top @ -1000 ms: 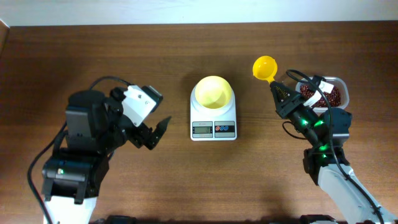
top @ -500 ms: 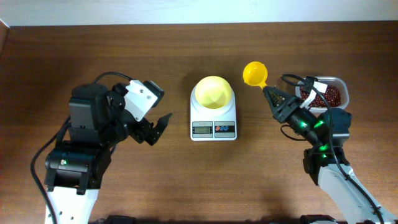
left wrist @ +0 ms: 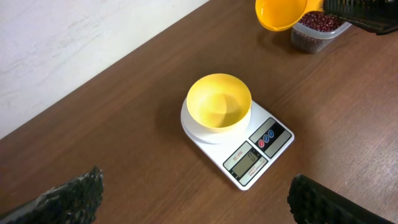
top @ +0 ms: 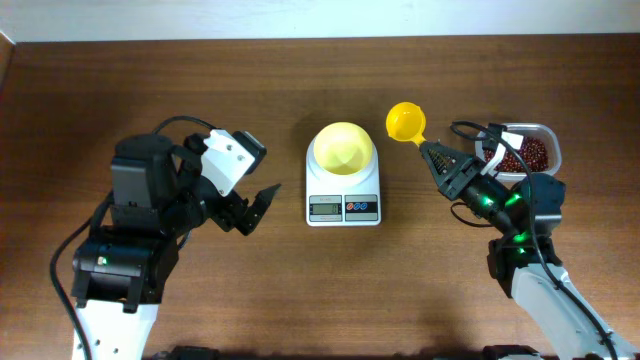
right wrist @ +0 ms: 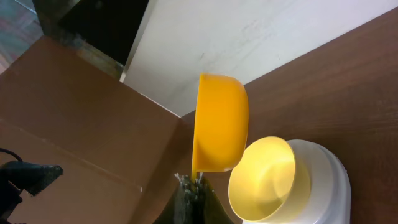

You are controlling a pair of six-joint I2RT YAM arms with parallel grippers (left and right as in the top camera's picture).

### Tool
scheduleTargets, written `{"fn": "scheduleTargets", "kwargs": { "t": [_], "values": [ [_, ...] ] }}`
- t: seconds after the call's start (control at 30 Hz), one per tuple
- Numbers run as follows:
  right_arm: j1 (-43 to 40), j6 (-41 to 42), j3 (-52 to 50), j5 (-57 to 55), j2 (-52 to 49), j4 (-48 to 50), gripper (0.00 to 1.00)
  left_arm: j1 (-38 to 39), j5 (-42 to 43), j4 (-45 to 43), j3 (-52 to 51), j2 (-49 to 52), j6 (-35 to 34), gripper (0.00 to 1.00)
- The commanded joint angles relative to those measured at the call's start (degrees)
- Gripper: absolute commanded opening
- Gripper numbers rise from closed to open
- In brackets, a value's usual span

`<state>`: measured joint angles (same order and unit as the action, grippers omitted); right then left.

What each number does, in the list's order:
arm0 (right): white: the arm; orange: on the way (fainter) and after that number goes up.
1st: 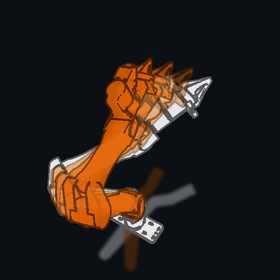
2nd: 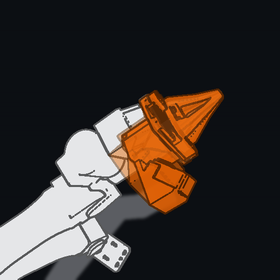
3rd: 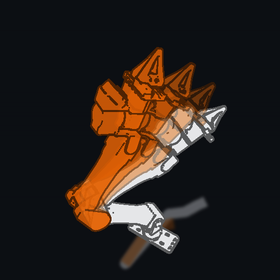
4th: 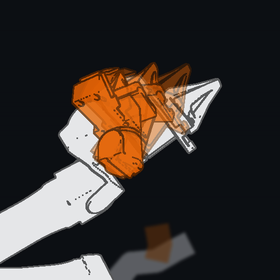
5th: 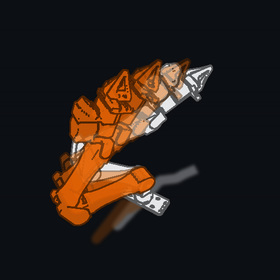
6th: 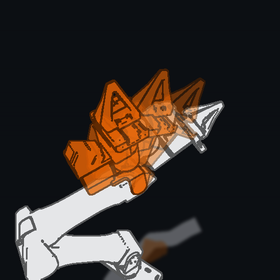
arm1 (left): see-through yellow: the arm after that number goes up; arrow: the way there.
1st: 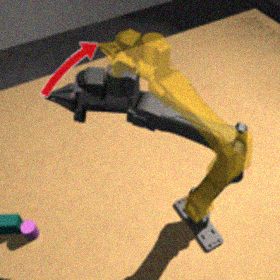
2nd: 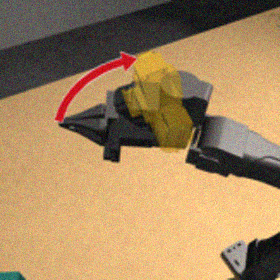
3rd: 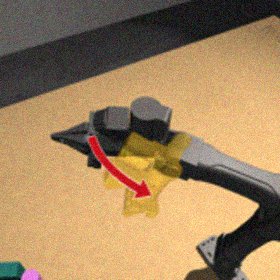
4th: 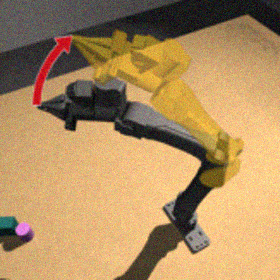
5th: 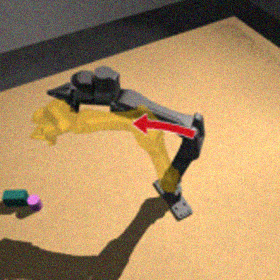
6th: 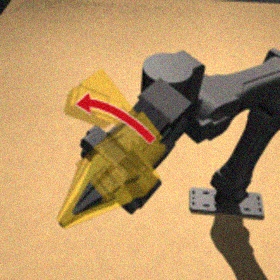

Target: Scoop item into bowl and weigh 50g on scale

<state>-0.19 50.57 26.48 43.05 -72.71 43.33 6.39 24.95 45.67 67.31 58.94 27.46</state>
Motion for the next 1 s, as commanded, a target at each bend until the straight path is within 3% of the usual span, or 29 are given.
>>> {"fn": "scheduleTargets", "kwargs": {
  "t": [0.0, 0.6, 0.73, 0.97],
  "values": [
    [-0.2, -0.6, 1.0, 0.7, 0.0, 0.5, 0.04, -0.2, 1.3, -0.2, 1.2, 0.0, 0.9, 0.99],
    [-0.2, -0.6, 1.0, 0.2, 0.0, 0.5, 0.04, -0.2, 2.7, 0.2, 1.2, 0.0, 0.9, 0.99],
    [-0.2, -0.6, 1.0, 0.3, 0.0, 0.5, 0.04, -0.2, 2.7, 0.2, 1.2, 0.0, -2.5, 0.99],
    [-0.2, -0.6, 1.0, 0.3, 0.0, 0.5, 0.04, -0.2, 2.7, 0.0, 1.2, 0.0, -2.5, 0.99]
  ]
}}
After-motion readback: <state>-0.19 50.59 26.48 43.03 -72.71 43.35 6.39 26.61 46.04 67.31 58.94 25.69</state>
